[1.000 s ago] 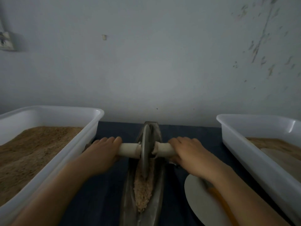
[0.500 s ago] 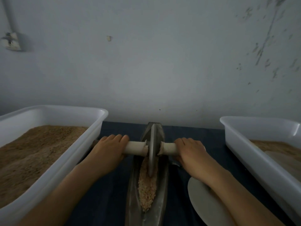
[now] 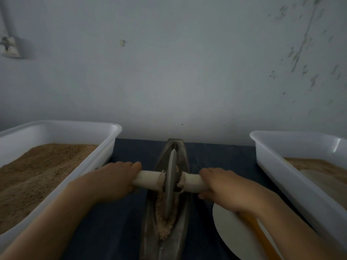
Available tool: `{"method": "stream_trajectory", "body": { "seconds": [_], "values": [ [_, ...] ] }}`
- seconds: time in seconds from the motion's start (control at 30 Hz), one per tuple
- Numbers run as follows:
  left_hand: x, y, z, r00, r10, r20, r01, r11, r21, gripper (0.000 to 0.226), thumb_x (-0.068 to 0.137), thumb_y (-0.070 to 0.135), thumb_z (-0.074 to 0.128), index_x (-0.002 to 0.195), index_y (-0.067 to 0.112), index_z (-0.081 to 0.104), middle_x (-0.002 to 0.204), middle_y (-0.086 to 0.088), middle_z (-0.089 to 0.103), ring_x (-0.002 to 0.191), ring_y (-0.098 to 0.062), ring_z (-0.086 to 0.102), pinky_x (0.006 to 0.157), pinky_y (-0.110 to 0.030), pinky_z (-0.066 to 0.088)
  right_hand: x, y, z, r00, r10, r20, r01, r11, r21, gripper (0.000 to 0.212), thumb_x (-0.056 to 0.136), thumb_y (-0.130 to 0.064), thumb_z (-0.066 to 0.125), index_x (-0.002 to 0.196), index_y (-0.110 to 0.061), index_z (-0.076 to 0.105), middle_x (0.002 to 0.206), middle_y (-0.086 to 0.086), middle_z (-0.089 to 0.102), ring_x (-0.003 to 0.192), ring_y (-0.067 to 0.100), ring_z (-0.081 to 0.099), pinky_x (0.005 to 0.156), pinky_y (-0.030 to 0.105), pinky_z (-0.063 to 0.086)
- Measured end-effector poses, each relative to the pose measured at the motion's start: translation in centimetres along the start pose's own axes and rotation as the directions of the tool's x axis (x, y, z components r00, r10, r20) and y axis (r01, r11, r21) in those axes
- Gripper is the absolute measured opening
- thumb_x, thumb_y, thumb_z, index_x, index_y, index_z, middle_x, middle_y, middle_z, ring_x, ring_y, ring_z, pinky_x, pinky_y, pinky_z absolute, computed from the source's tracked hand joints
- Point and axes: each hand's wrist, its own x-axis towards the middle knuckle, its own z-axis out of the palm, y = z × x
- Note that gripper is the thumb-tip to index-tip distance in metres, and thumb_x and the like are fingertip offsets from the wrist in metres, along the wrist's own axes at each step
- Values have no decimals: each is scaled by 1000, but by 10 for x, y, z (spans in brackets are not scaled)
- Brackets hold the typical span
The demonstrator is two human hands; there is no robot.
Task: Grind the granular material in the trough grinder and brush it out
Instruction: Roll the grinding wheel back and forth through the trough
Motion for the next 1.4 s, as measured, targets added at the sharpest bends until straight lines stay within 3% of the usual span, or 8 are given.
{"method": "stream_trajectory", "body": {
  "seconds": [0.23, 0.4, 0.6, 0.77, 1.0, 1.17, 1.23, 1.4],
  "values": [
    [32, -9, 32, 913, -114, -393, 166, 981, 103, 35, 92, 40, 51, 121, 26, 38, 120, 7, 48, 109, -11, 49, 91, -24, 36, 44, 22, 33, 909, -9, -416, -57, 988, -146, 31, 90, -28, 53, 120, -20, 46, 115, -1, 51, 105, 19, 45, 77, 29, 22],
    [42, 1, 40, 783, -108, -612, 185, 981, 64, 32, 67, 14, 81, 94, 7, 65, 85, -11, 62, 75, -30, 60, 72, -41, 50, 55, 30, 42, 866, 38, -498, -69, 997, -45, 39, 92, -25, 50, 130, -21, 45, 121, -3, 51, 110, 17, 43, 88, 27, 22],
    [34, -4, 31, 892, -113, -438, 175, 979, 102, 38, 92, 40, 50, 125, 26, 38, 122, 6, 49, 111, -13, 49, 97, -28, 36, 41, 23, 34, 933, 40, -357, -74, 994, -84, 33, 93, -32, 48, 124, -22, 44, 119, -3, 50, 107, 18, 44, 77, 29, 22],
    [11, -2, 14, 983, -85, -164, 105, 988, 114, 35, 94, 39, 48, 124, 27, 34, 124, 6, 50, 109, -10, 50, 92, -25, 39, 19, 5, 9, 995, 27, -97, -32, 999, -41, 33, 92, -39, 52, 117, -19, 45, 119, -1, 51, 107, 18, 46, 75, 29, 25],
    [-8, 5, -11, 993, -20, 115, 10, 996, 83, 26, 95, 39, 46, 116, 30, 33, 118, 8, 49, 105, -7, 47, 91, -22, 37, -11, -6, -16, 983, -27, 183, 19, 999, 47, 22, 92, -38, 54, 95, -21, 40, 101, -2, 47, 87, 12, 42, 58, 21, 30],
    [1, 2, -4, 997, 5, 74, -6, 1000, 17, 21, 95, 37, 47, 98, 32, 27, 105, 10, 46, 94, -6, 46, 85, -21, 38, 2, -1, -7, 996, -4, 91, -1, 999, 52, 23, 93, -36, 52, 104, -17, 45, 106, -1, 50, 95, 14, 47, 65, 24, 32],
    [10, -3, 5, 999, -23, -33, 24, 999, 24, 18, 96, 36, 47, 105, 28, 34, 113, 7, 50, 100, -9, 50, 88, -23, 41, 13, 3, 1, 1000, 12, -27, -12, 1000, 4, 28, 93, -36, 52, 112, -16, 47, 115, 1, 52, 104, 18, 48, 73, 28, 29],
    [31, -13, 25, 956, -63, -288, 83, 995, 56, 28, 94, 38, 48, 117, 25, 37, 120, 6, 50, 106, -10, 49, 88, -23, 38, 40, 19, 22, 957, 9, -290, -42, 993, -109, 31, 93, -35, 50, 120, -19, 46, 118, -1, 51, 106, 19, 45, 73, 29, 21]
  ]
}}
